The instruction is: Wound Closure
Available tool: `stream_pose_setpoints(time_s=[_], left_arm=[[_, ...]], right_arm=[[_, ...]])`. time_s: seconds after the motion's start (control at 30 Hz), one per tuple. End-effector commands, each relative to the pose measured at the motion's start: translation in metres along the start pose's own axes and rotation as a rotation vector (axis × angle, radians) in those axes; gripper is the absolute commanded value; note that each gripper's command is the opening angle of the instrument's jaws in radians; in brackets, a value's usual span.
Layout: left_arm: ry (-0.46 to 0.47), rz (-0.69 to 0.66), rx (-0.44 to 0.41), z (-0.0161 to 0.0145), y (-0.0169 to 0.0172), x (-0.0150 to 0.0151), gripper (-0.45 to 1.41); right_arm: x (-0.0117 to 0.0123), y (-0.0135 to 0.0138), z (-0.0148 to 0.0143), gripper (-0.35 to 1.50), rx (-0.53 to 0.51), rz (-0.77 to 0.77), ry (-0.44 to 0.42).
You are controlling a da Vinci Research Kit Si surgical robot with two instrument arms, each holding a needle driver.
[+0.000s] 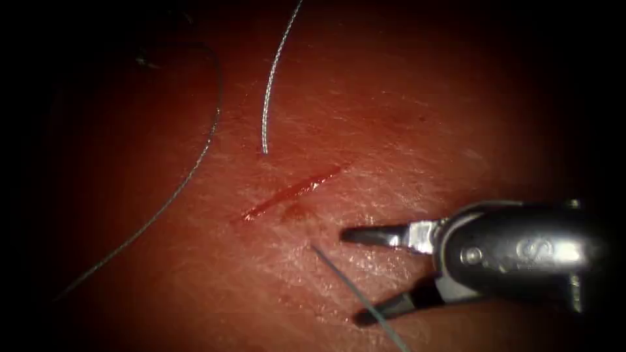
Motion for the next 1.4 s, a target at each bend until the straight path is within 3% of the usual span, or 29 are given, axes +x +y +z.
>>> stream_pose_setpoints(time_s=[0.03, 0.17, 0.23, 0.27, 0.3, 0.33, 0.37, 0.53, 1.0, 1.4], left_arm=[[0.001, -0.003, -0.002, 0.0006, 0.0003, -0.0008, -0.45], [0.001, -0.003, -0.002, 0.0006, 0.0003, -0.0008, -0.45], [0.001, -0.003, -0.002, 0.0006, 0.0003, -0.0008, -0.45], [0.001, -0.003, -0.002, 0.0005, 0.0003, -0.0008, -0.45], [0.001, -0.003, -0.002, 0.0005, 0.0003, -0.0008, -0.45], [-0.002, -0.003, -0.003, 0.0005, 0.0003, -0.0007, -0.45], [-0.002, -0.003, -0.003, 0.0005, 0.0003, -0.0007, -0.45], [-0.001, -0.004, -0.003, 0.0005, 0.0003, -0.0007, -0.45], [-0.002, -0.005, -0.002, 0.0005, 0.0004, -0.0005, -0.45], [-0.002, -0.004, -0.002, 0.0006, 0.0003, -0.0006, -0.45]], right_arm=[[-0.0002, -0.0003, 0.0017, 1.43, 0.001, 0.000, 0.008], [0.0000, -0.0001, 0.0026, 1.38, -0.009, 0.002, 0.023], [0.0000, 0.0000, 0.0026, 1.26, 0.007, 0.001, 0.028], [0.0000, -0.0001, 0.0026, 1.11, 0.028, 0.000, 0.033], [-0.0001, -0.0001, 0.0025, 0.78, 0.059, -0.002, 0.044], [-0.0002, -0.0003, 0.0022, 0.10, 0.111, -0.005, 0.055], [-0.0003, -0.0004, 0.0019, -0.35, 0.140, -0.008, 0.062], [-0.0004, -0.0005, 0.0014, -0.35, 0.190, -0.025, 0.050], [-0.0002, -0.0014, 0.0010, -0.35, 0.179, -0.040, -0.013], [-0.0003, -0.0087, -0.0029, -0.35, 0.366, 0.008, -0.065]])
